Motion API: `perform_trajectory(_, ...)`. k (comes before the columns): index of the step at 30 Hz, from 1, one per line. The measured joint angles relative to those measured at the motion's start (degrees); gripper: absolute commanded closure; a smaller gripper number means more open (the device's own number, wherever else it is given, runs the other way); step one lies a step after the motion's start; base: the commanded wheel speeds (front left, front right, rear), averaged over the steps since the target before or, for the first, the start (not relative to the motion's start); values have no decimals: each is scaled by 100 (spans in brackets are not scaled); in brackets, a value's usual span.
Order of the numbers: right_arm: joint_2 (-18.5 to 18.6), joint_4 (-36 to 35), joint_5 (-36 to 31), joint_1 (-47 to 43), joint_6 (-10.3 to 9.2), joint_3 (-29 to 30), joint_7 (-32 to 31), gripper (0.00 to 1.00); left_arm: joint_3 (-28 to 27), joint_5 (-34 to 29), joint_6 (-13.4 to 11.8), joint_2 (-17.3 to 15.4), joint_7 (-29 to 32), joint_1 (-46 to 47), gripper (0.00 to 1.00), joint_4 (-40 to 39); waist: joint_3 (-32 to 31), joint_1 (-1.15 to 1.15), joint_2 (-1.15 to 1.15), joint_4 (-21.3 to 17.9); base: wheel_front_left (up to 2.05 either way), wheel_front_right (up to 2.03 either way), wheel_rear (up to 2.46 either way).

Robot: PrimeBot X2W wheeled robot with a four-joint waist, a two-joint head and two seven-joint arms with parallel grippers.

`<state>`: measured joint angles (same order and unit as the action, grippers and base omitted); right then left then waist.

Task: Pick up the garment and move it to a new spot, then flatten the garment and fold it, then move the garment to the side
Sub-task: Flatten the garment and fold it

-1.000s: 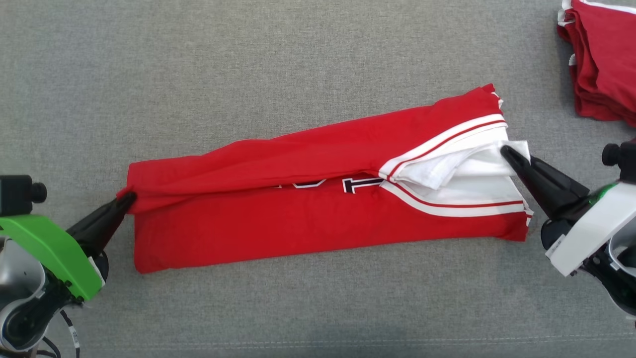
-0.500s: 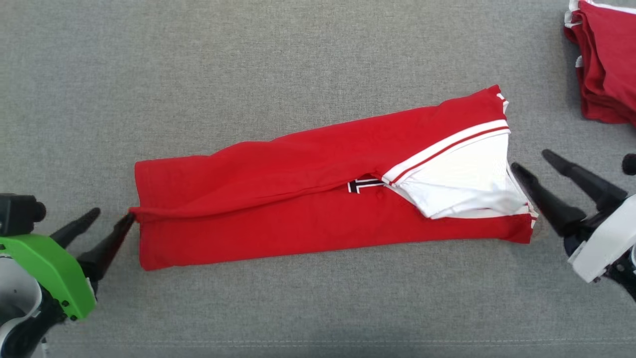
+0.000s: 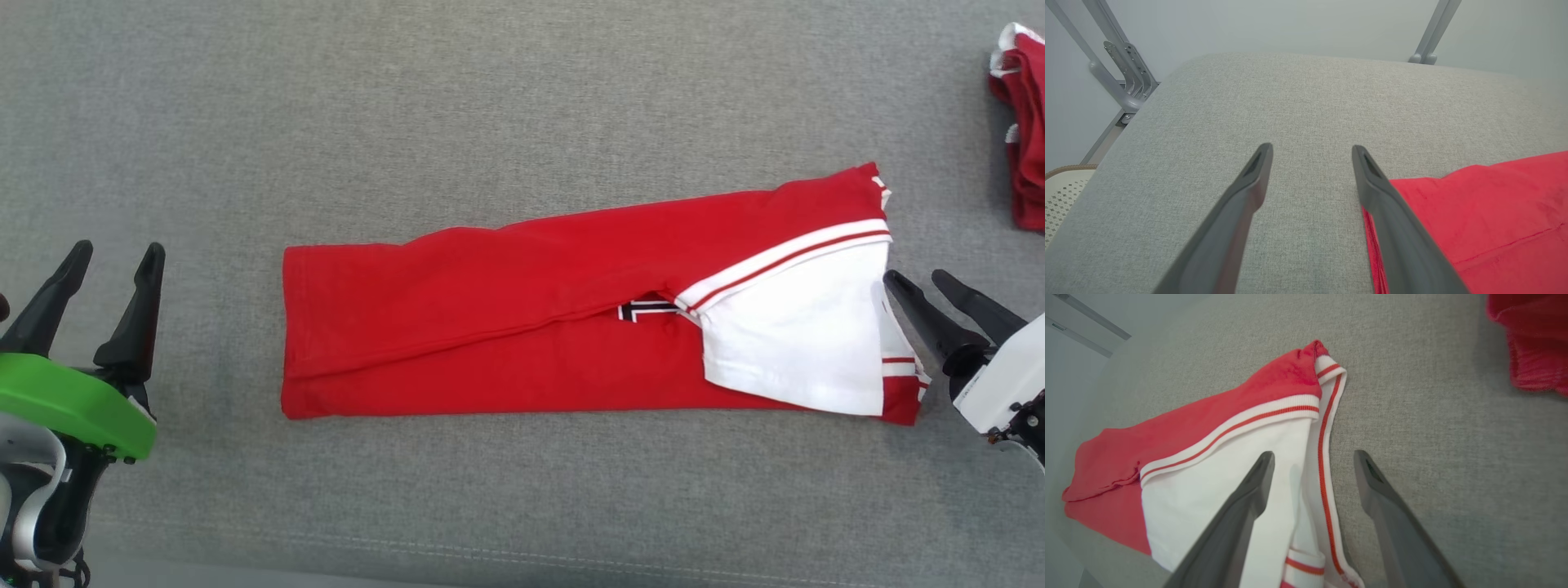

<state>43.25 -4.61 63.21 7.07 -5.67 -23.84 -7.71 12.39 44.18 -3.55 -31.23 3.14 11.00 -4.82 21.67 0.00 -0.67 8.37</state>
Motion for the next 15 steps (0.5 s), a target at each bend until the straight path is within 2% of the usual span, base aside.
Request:
perform_trajectory(4, -186, 352, 103, 8, -5, -43, -68, 0, -92, -70, -104, 182, -339, 1, 0, -54, 8, 0, 0, 218, 0, 0, 0)
perform_trajectory(13, -213, 773, 179, 345, 2, -211, -420, 0, -177, -181, -169, 336, -699, -86, 0, 32, 41, 0, 0, 539, 0, 0, 0)
perform_trajectory(14, -221, 815, 245, 409, 7, -236, -506, 53, -187, -181, -172, 336, -702, -102, 0, 38, 44, 0, 0, 553, 0, 0, 0)
perform_trajectory(15, -221, 845, 305, 449, 33, -246, -572, 79, -189, -181, -172, 348, -736, -109, 0, 43, 45, 0, 0, 558, 0, 0, 0)
